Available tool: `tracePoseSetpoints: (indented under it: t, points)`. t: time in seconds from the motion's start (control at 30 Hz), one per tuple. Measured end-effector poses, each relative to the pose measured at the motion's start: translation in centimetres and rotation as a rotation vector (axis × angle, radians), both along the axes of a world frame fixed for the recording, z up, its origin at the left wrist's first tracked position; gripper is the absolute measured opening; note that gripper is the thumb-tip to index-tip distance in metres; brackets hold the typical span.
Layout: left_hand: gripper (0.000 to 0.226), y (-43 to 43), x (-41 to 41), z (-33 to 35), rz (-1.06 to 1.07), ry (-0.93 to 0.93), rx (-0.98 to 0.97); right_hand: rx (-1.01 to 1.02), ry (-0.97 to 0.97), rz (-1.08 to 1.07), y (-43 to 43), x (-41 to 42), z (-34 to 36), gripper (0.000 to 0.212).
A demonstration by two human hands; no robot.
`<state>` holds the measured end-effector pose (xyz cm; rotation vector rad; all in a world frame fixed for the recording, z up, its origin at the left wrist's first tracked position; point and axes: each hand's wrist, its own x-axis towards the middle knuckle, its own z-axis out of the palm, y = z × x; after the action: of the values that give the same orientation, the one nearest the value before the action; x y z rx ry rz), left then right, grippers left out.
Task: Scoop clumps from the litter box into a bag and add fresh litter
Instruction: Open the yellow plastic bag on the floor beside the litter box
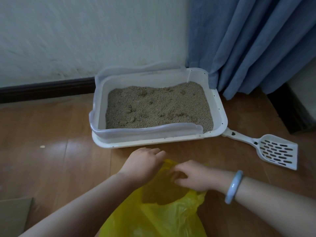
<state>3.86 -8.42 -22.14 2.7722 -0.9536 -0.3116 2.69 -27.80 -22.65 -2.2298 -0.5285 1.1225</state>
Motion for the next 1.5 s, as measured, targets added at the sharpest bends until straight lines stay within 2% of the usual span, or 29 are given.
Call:
tracePoseSetpoints:
  t: [0.07, 0.1, 0.2, 0.33, 0.43, 0.53, 0.63, 0.7, 0.8, 0.87, 0.93, 1.07, 1.17, 1.23, 1.33, 1.4, 1.5]
  points:
    - [0.044, 0.0, 0.0, 0.2, 0.071, 0.093, -0.072, -0.04, 0.157, 0.03, 0.5, -0.2, -0.7, 0.049]
    - [0.051, 0.0, 0.0, 0.3, 0.081, 0.096, -0.102, -0.077, 0.177, 0.069, 0.6, -0.3, -0.9, 0.056]
    - [0.057, 0.0, -0.2, 0.2, 0.033, 0.029, -0.132, -0.182, 0.038, 0.154, 0.6, -0.7, -0.9, 0.076]
    - [0.048, 0.0, -0.4, 0.1, -0.031, 0.009, -0.065, -0.365, -0.136, 0.226, -0.2, -0.8, -0.8, 0.097]
    - [0.042, -0.6, -0.7, 0.0, -0.143, -0.065, 0.145, -0.466, -0.282, 0.151, -1.2, -0.3, -0.9, 0.086]
    - [0.045, -1.6, -1.3, -0.2, -0.087, -0.006, 0.337, -0.45, -0.375, -0.048, -2.2, -0.2, -1.3, 0.062]
    - [0.048, -2.9, -1.7, -1.2, -0.032, -0.036, 0.49, -0.42, -0.469, -0.161, -3.0, -0.4, -2.0, 0.046]
    - [0.053, -3.5, -1.8, -1.6, -0.029, -0.018, 0.497, -0.404, -0.436, -0.195, -3.5, -0.4, -2.2, 0.049]
    - [0.074, -4.5, -2.0, -1.9, -0.07, -0.005, 0.445, -0.409, -0.352, -0.197, -4.1, -0.2, -2.2, 0.073]
    - [0.078, -5.0, -2.2, -2.1, -0.162, -0.022, 0.385, -0.422, -0.334, -0.172, -4.3, -0.3, -2.1, 0.088]
    - [0.074, -5.5, -2.3, -2.0, -0.262, -0.011, 0.366, -0.399, -0.322, -0.165, -4.3, -0.5, -2.1, 0.1]
    - [0.047, -6.2, -3.0, -2.3, -0.375, 0.062, 0.345, -0.397, -0.343, -0.214, -4.3, -0.9, -2.3, 0.113]
    - [0.049, -6.4, -3.3, -2.5, -0.428, 0.081, 0.373, -0.429, -0.321, -0.262, -4.1, -1.5, -2.3, 0.119]
    - [0.04, -6.4, -3.2, -2.2, -0.467, 0.111, 0.373, -0.444, -0.311, -0.259, -4.0, -1.8, -2.0, 0.121]
    - [0.019, -6.0, -2.6, -1.6, -0.527, 0.097, 0.393, -0.476, -0.298, -0.258, -3.9, -2.1, -1.6, 0.116]
    - [0.007, -5.5, -2.3, -1.2, -0.551, 0.068, 0.389, -0.52, -0.325, -0.244, -4.0, -2.2, -1.5, 0.102]
    - [0.02, -5.1, -2.2, -1.2, -0.486, -0.088, 0.261, -0.475, -0.443, -0.055, -4.3, -1.7, -1.2, 0.062]
